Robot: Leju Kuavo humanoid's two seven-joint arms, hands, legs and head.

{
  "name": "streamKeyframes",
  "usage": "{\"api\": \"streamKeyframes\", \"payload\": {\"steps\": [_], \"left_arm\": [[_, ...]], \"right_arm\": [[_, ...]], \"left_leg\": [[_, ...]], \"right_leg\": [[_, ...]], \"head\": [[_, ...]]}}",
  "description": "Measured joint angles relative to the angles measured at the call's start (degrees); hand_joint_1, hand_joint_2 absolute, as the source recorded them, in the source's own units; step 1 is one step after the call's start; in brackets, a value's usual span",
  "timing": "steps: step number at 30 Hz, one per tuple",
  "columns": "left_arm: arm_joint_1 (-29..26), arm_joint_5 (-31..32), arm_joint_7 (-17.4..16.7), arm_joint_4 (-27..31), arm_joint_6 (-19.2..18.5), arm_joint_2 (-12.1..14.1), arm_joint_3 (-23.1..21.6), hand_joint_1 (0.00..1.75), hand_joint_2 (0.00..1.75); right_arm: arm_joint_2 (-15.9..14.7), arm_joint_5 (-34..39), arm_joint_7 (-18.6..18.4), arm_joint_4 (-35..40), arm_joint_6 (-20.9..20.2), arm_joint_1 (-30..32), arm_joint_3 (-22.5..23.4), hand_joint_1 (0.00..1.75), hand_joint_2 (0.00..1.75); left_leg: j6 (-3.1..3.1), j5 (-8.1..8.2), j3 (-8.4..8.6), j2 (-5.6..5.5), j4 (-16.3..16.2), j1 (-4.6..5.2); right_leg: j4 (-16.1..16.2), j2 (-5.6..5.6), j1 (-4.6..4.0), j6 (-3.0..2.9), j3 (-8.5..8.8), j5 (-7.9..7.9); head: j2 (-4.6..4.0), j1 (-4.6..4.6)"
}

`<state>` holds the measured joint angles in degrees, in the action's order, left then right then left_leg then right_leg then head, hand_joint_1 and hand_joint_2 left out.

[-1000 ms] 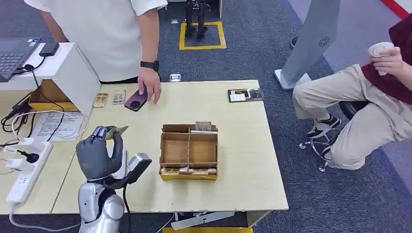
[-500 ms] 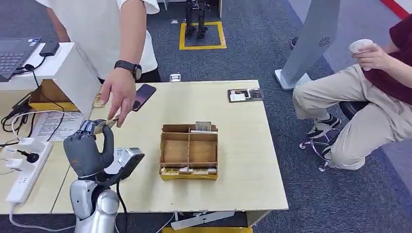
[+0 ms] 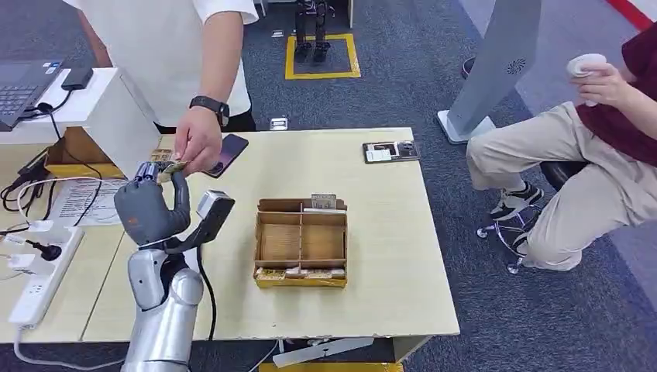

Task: Pass the card to the sensor for recognition and then transmit it.

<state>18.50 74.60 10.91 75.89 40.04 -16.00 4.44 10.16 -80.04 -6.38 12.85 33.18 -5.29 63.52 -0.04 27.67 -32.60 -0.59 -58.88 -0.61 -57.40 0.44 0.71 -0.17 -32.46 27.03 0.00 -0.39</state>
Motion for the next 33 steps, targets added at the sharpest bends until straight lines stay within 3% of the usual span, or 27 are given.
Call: {"api": "streamKeyframes", "payload": {"steps": [9,20,24,25,30,33], "left_arm": [[0.4,-3.8,4.3,-0.7,0.0,-0.7,-0.1,0.0,1.75],[0.3,-5.0,6.8,-0.6,0.0,-1.3,-0.1,0.0,1.75],[-1.2,-16.3,12.7,0.3,0.0,-1.5,-0.8,0.0,1.75],[-1.9,-17.4,13.7,0.9,0.0,-1.5,-1.1,0.0,0.0],[-7.7,-25.4,15.4,6.1,0.0,0.9,-5.8,0.0,0.0],[-9.8,-27.2,16.0,8.6,0.0,2.6,-8.8,0.0,0.0]], "right_arm": [[0.0,0.7,0.2,0.0,0.2,0.0,0.0,0.0,0.0],[0.0,1.1,0.3,0.0,0.3,0.0,0.0,0.0,0.0],[0.0,2.0,0.5,0.0,0.6,0.0,0.0,0.0,0.0],[0.0,2.1,0.6,0.0,0.7,0.0,0.0,0.0,0.0],[0.0,3.0,1.0,0.0,1.0,0.1,0.1,0.0,0.0],[0.0,3.1,1.1,0.0,1.0,0.3,0.2,0.0,0.0]], "left_leg": [[0.01,0.01,-0.04,-0.01,0.0,0.0],[0.01,0.0,-0.04,-0.01,0.0,0.0],[0.01,0.01,-0.05,0.01,0.0,0.0],[0.03,0.02,-0.05,0.01,0.0,0.0],[0.0,0.05,-0.07,0.01,0.0,0.0],[0.0,0.05,-0.12,-0.03,0.0,-0.01]], "right_leg": [[0.0,-0.01,0.0,0.01,-0.03,0.01],[0.0,-0.02,0.0,0.0,-0.03,0.0],[0.0,0.01,0.0,0.01,-0.03,0.0],[0.0,0.01,0.0,0.01,-0.03,0.01],[0.0,0.01,0.0,0.01,-0.06,0.02],[0.0,-0.07,0.0,0.01,-0.07,0.03]], "head": [[0.0,0.0],[0.0,0.0],[0.0,0.0],[0.0,0.0],[0.0,0.0],[0.0,0.0]]}}
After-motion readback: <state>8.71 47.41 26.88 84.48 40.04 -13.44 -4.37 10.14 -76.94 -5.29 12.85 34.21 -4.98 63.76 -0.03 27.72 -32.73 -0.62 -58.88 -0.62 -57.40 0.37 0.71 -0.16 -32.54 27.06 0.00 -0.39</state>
